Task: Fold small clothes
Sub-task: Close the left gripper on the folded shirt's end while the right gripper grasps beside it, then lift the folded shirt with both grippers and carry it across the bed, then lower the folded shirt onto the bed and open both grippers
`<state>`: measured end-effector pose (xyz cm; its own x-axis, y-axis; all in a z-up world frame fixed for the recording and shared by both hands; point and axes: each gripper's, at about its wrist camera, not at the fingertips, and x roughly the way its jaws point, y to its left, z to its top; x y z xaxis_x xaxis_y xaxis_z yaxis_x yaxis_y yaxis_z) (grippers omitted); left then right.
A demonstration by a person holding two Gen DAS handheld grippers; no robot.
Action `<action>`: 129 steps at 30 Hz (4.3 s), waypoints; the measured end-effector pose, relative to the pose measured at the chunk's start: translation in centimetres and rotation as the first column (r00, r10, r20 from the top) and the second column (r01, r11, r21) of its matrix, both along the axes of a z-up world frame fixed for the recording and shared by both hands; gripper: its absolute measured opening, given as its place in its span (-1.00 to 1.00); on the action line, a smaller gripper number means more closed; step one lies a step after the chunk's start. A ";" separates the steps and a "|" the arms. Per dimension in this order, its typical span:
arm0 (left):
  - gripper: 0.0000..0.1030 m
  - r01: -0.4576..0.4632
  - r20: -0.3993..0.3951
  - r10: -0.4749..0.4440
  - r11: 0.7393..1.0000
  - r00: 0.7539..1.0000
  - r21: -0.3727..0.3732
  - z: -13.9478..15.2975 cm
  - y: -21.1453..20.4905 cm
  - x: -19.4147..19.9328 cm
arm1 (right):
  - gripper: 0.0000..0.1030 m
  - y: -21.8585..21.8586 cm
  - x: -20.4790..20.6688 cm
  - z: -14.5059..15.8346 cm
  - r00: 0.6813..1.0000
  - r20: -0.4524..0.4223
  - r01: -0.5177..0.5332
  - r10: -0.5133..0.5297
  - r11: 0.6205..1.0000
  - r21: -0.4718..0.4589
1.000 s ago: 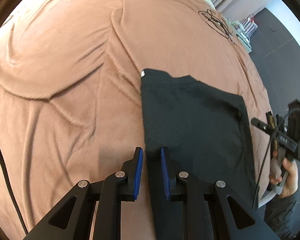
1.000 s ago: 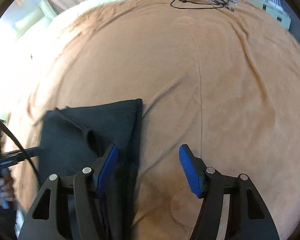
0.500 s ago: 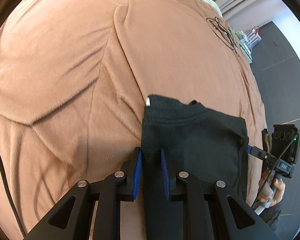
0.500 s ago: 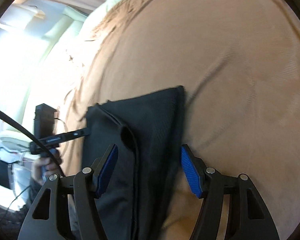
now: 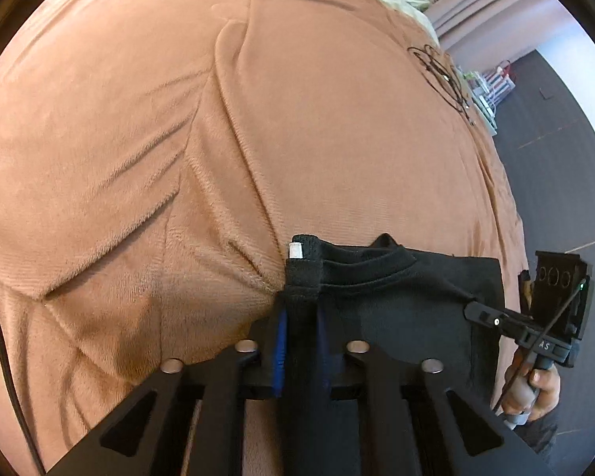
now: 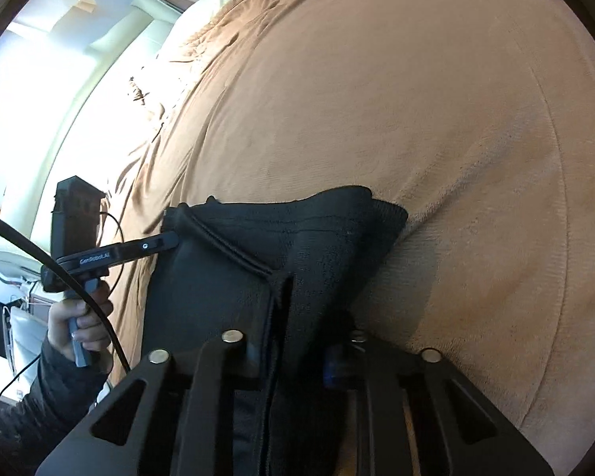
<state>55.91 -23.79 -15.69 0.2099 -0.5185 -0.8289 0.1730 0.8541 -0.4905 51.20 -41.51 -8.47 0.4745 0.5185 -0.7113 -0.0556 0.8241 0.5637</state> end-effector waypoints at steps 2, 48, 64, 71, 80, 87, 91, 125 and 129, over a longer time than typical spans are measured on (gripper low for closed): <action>-0.87 -0.002 0.011 0.002 1.000 1.000 -0.017 0.6 0.3 -0.2 | -0.83 0.4 -0.5 0.7 1.000 0.021 0.006 -0.005 0.999 -0.033; -0.91 -0.216 0.510 0.277 0.960 0.814 -0.178 29.7 31.2 -17.8 | -0.85 30.9 -20.2 22.9 0.809 0.534 -0.160 0.246 0.966 -0.202; -0.91 -0.417 0.573 0.397 0.903 0.717 -0.104 31.3 49.3 -21.9 | -0.85 41.1 -13.2 20.5 0.740 0.538 -0.360 0.403 0.914 -0.188; -0.91 -0.491 0.570 0.446 0.867 0.690 -0.085 30.5 55.5 -23.9 | -0.85 45.8 -9.0 19.2 0.707 0.528 -0.451 0.470 0.875 -0.174; -0.91 -0.579 0.542 0.491 0.816 0.682 -0.010 28.1 61.2 -23.9 | -0.85 48.1 -4.5 15.7 0.717 0.468 -0.534 0.516 0.839 -0.106; -0.91 -0.608 0.497 0.508 0.792 0.704 0.053 24.1 63.7 -19.1 | -0.85 45.7 2.8 12.1 0.763 0.400 -0.526 0.507 0.847 -0.070; -0.91 -0.601 0.473 0.499 0.794 0.726 0.085 21.8 64.0 -14.9 | -0.85 43.3 7.8 10.6 0.784 0.377 -0.505 0.493 0.860 -0.073; 0.11 -0.573 0.320 0.483 0.754 0.815 0.322 9.1 61.9 -3.4 | 0.49 30.1 27.6 1.0 0.911 0.123 -0.358 0.394 0.903 -0.239; 0.11 -0.574 0.316 0.488 0.758 0.814 0.309 9.9 60.2 -5.7 | 0.49 28.3 25.7 2.0 0.905 0.127 -0.366 0.406 0.896 -0.252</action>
<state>50.19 36.41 -5.82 0.5424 0.0681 -0.8374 -0.3061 0.9442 -0.1215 76.91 -13.20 -6.52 0.3932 0.5276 -0.7530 -0.4740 0.8181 0.3257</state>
